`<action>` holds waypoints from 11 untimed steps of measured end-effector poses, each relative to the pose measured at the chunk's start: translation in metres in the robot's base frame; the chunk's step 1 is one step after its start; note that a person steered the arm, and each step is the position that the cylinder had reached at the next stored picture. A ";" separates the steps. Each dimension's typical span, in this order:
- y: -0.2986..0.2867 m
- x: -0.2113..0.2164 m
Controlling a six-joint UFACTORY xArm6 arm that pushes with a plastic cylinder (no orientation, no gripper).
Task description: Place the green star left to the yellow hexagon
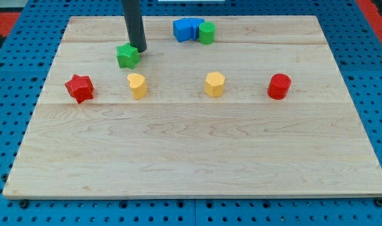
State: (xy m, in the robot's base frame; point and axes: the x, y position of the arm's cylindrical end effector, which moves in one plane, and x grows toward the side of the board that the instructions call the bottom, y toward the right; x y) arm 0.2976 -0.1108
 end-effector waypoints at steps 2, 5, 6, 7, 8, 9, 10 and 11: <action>0.000 0.002; -0.004 -0.008; -0.006 -0.027; -0.037 -0.017; -0.026 0.025; 0.004 0.053; -0.010 0.066; -0.044 0.076</action>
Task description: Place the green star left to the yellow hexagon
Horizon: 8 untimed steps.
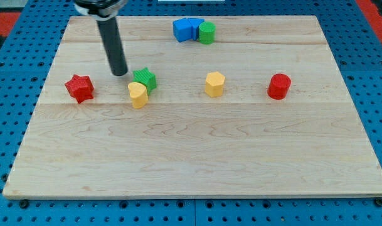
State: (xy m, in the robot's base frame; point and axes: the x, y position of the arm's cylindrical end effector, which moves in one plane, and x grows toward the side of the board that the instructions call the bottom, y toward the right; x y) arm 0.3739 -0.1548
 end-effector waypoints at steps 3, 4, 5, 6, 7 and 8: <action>0.048 0.024; 0.058 0.020; 0.080 0.019; 0.078 0.013; 0.069 -0.007; 0.087 -0.009</action>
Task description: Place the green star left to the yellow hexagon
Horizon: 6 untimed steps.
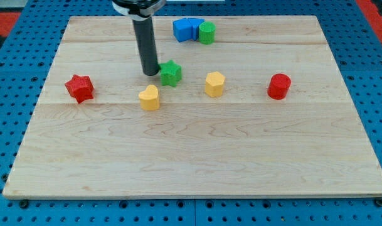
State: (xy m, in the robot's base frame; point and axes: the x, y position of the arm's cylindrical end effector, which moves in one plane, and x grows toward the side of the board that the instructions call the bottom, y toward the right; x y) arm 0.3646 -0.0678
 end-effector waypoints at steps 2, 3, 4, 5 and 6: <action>0.076 0.034; 0.090 0.058; 0.115 0.068; 0.147 0.068; 0.165 0.068</action>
State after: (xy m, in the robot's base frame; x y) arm 0.4330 0.0971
